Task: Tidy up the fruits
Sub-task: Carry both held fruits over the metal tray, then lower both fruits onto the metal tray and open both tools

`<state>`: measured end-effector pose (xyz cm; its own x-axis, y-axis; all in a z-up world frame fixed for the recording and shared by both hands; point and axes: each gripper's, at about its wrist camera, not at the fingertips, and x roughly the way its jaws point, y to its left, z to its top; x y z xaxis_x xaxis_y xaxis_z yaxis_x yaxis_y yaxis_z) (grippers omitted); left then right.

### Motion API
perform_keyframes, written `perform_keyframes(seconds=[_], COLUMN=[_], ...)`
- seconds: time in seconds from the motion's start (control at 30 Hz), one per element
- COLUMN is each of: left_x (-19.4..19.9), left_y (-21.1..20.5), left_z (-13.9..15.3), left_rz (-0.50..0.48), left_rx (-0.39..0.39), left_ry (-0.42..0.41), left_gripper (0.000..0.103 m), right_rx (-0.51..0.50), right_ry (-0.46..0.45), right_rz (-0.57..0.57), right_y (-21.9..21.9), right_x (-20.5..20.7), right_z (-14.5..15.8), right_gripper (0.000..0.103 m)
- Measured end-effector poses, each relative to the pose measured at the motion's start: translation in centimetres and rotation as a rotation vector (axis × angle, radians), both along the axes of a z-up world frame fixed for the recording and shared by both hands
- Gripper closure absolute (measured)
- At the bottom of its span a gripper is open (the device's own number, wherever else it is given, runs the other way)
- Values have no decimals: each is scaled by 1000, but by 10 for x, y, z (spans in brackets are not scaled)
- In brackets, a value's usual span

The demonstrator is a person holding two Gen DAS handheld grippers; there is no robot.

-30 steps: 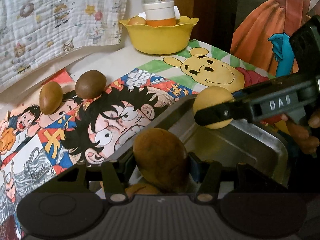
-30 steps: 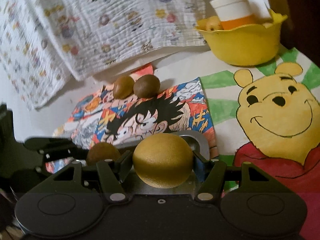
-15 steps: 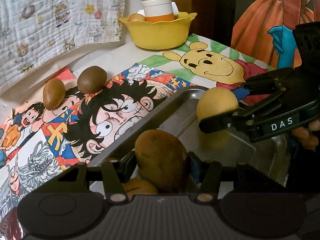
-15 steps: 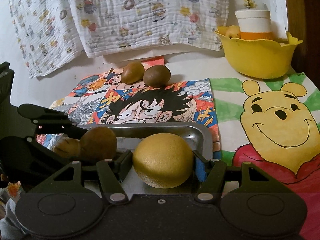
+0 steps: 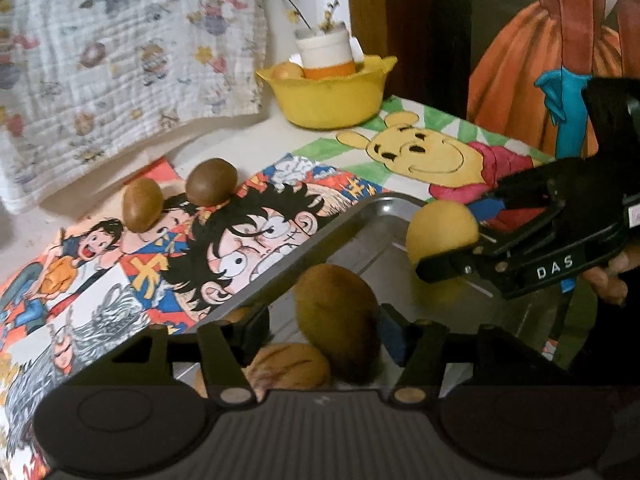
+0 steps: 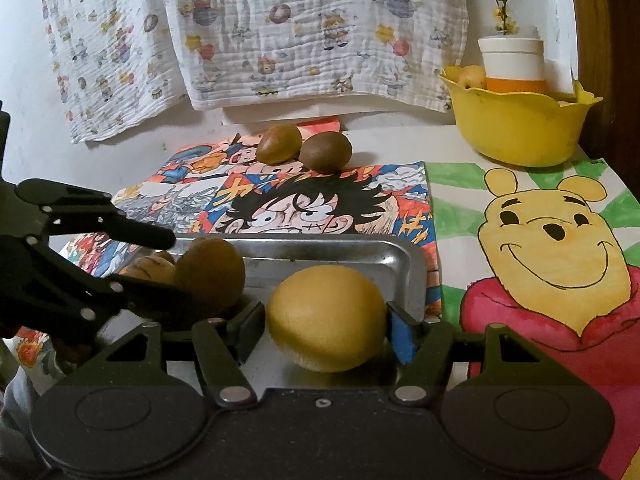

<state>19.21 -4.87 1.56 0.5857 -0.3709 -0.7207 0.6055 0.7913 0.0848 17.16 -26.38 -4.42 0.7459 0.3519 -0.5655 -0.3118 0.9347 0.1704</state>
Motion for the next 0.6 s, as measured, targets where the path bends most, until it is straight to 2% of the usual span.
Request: perform_keyframes(seconds=[0.03,0.1,0.4,0.6], left_x=[-4,-11,-52,-84], left_y=[2,6,33,50], left_z=[2,6,16,11], left_rz=[8,32,166,262], left_rx=[-8,-27,-150,-169], left_ry=[-5,-14,-38,-63], left_gripper=[33,24,4,1], right_rx=[3,7,34,39], right_ry=[-1,-4,-37,-67], right_rz=[2,8,40,79], right_y=[0,1,4,10], right_x=[-3,-8,-40,-65], right_z=[0,0,3,10], right_gripper=[34,32,17,5])
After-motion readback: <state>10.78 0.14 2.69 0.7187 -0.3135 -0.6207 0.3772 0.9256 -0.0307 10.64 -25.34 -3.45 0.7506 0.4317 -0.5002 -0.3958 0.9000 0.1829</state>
